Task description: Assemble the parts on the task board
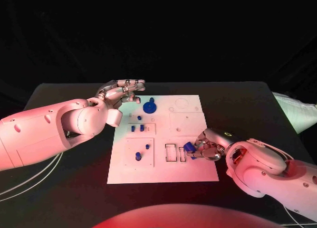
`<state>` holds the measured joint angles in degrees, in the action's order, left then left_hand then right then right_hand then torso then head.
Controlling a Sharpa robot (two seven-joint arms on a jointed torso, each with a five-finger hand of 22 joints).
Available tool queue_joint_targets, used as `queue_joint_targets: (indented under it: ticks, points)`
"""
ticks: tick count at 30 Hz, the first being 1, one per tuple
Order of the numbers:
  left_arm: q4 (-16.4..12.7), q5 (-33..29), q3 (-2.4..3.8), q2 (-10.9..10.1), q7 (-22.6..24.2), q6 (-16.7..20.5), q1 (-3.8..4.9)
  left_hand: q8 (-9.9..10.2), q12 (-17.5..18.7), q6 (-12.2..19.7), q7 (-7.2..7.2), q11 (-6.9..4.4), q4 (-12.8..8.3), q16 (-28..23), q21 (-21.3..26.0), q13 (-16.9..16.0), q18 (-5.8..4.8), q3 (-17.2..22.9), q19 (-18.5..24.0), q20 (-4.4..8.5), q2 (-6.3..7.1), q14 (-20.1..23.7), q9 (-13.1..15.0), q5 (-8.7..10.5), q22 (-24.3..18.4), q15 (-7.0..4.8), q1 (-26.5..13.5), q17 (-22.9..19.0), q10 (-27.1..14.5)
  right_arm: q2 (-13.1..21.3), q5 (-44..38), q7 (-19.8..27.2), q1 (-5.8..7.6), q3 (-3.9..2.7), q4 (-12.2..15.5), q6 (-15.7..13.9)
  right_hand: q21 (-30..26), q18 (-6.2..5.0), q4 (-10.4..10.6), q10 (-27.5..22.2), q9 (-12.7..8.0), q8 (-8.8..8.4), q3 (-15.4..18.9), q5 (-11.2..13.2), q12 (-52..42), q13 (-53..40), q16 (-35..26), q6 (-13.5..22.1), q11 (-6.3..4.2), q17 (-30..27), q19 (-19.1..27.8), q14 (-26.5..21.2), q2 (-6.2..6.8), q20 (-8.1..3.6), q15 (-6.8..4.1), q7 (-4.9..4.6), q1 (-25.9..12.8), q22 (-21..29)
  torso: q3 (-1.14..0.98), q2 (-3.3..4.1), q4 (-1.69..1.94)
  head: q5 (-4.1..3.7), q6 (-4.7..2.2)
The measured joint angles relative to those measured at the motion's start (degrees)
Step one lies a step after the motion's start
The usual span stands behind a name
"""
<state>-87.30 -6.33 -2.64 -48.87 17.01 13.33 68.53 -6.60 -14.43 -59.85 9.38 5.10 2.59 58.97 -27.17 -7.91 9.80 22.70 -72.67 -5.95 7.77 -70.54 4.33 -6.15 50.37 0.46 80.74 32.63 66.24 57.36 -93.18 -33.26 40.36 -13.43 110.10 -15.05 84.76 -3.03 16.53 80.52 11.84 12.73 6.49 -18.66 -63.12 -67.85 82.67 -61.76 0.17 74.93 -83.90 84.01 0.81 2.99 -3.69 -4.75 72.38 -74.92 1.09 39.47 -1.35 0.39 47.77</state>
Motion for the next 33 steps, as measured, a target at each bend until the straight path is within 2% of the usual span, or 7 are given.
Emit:
queue_joint_targets:
  ticks: [4, 9, 14, 17, 21, 26, 33]
  points:
    - [0.0, 0.0, 0.0, -0.02, 0.0, -0.01, -0.02, 0.0, 0.0, 0.0, 0.0, 0.0, 0.0, 0.0, 0.0, 0.0, 0.0, 0.0, 0.0, 0.0, 0.0, 0.0, 0.0, 0.0, 0.0, 0.0, 0.0, 0.0, 0.0, 0.48, 1.0, -0.12, -0.12, 0.03, 0.94, -2.54, 0.0, 0.0, 0.13, 0.0, 0.59, 0.49, 0.17, -1.83, 0.0, -0.09, 0.0, -0.18, 0.0, 0.0, 0.0, 0.0, -0.48, 0.0, 0.0, 0.19, 0.13, 0.0, -0.03, -0.01, 0.12, 0.04, -0.07]
    - [0.0, 0.0, 0.0, -0.06, -0.03, -0.03, -0.08, 0.0, 0.0, 0.0, 0.0, 0.0, 0.0, 0.0, 0.0, 0.0, 0.0, 0.0, 0.0, 0.0, 0.0, 0.0, 0.0, 0.0, 0.0, 0.0, 0.0, 0.0, 0.0, 1.02, 2.84, -0.19, 0.11, -0.29, 3.03, -6.21, 0.0, 0.0, 0.08, 0.0, 1.24, 0.55, 0.71, -3.7, 0.0, -0.45, 0.0, -0.24, 0.0, -0.01, 0.0, 0.0, -1.02, 0.0, 0.0, 0.26, 0.42, 0.0, 0.01, -0.02, 0.23, -0.1, -0.12]
    - [0.01, 0.0, 0.0, 0.0, -0.06, -0.04, -0.13, 0.0, 0.0, 0.0, 0.0, -0.01, 0.0, 0.0, 0.0, 0.01, 0.0, 0.0, 0.0, 0.0, 0.0, 0.0, 0.0, 0.0, 0.01, 0.0, 0.0, 0.0, 0.0, 0.68, 5.24, -0.25, 0.34, -0.38, 4.06, -7.67, 0.0, 0.0, 0.24, 0.0, 1.34, 0.55, 1.24, -4.21, 0.61, -0.41, 0.0, -0.24, 0.0, -0.01, 0.0, 0.0, -1.73, 0.0, 0.0, 0.26, -0.28, 0.01, 0.09, -0.02, 0.37, -0.23, -0.18]
    - [0.01, 0.0, 0.0, 0.04, -0.08, -0.05, -0.14, 0.0, -0.23, 0.0, 0.0, -0.01, 0.0, 0.0, 0.0, -0.04, 0.01, 0.0, 0.0, 0.0, 0.0, 0.01, 0.0, 0.0, 0.01, 0.0, 0.0, -0.01, 0.01, -0.11, 6.86, -0.29, 0.38, -0.38, 4.17, -7.48, 0.0, 0.0, 0.23, 0.0, 1.68, 0.55, 1.5, -4.19, 0.97, -0.23, 0.0, -0.24, 0.0, -0.01, 0.0, 0.0, -2.05, 0.0, 0.0, 0.25, -0.6, 0.01, 0.12, 0.01, 0.48, -0.27, -0.14]
    - [0.02, 0.0, 0.0, 0.14, -0.1, -0.05, -0.15, 0.0, -0.41, 0.0, 0.0, -0.01, 0.0, 0.0, 0.0, -0.05, 0.0, 0.0, 0.0, 0.0, 0.0, 0.01, 0.0, 0.0, 0.01, 0.0, 0.0, -0.01, 0.01, -1.45, 8.55, -0.33, 0.42, -0.34, 3.69, -5.77, 0.0, 0.0, 0.23, 0.0, 2.14, 0.59, 2.94, -1.84, 2.16, 0.18, -0.45, -0.24, 0.0, -0.01, 0.0, 0.0, -3.67, 0.0, 0.0, 0.25, -2.24, 0.01, 0.22, 0.01, 0.58, -0.3, -0.04]
    - [0.0, 0.0, 0.0, 0.3, -0.13, -0.05, -0.17, 0.0, -0.41, 0.0, 0.0, -0.01, 0.0, 0.0, 0.0, -0.05, 0.0, 0.0, 0.0, 0.0, 0.0, 0.01, 0.0, 0.0, 0.01, 0.0, 0.0, -0.01, 0.01, -2.97, 9.97, -0.41, 0.42, -0.25, 3.01, -3.13, 0.0, 0.0, 0.22, 0.0, 2.26, 1.02, 3.24, -1.27, 2.16, 0.18, -0.45, -0.25, 0.0, -0.02, 0.0, 0.0, -3.68, 0.0, 0.0, 0.25, -2.77, 0.02, 0.24, 0.01, 0.67, -0.12, 0.12]
    - [-0.02, 0.0, 0.0, 0.41, -0.14, -0.07, -0.17, 0.0, -0.41, 0.0, 0.0, -0.01, -0.16, 0.0, 0.0, -0.04, 0.0, -0.16, 0.0, 0.0, 0.0, 0.01, -0.04, 0.0, 0.01, 0.01, 0.0, -0.14, 0.01, -3.88, 10.49, -0.48, 0.42, -0.18, 2.59, -1.16, 0.0, 0.0, 0.25, 0.0, 2.41, 1.05, 3.4, -1.06, 2.35, 0.18, -0.45, -0.25, 0.0, -0.02, 0.0, 0.0, -3.73, 0.0, 0.0, 0.25, -3.1, 0.02, 0.3, -0.06, 0.7, -0.01, 0.24]
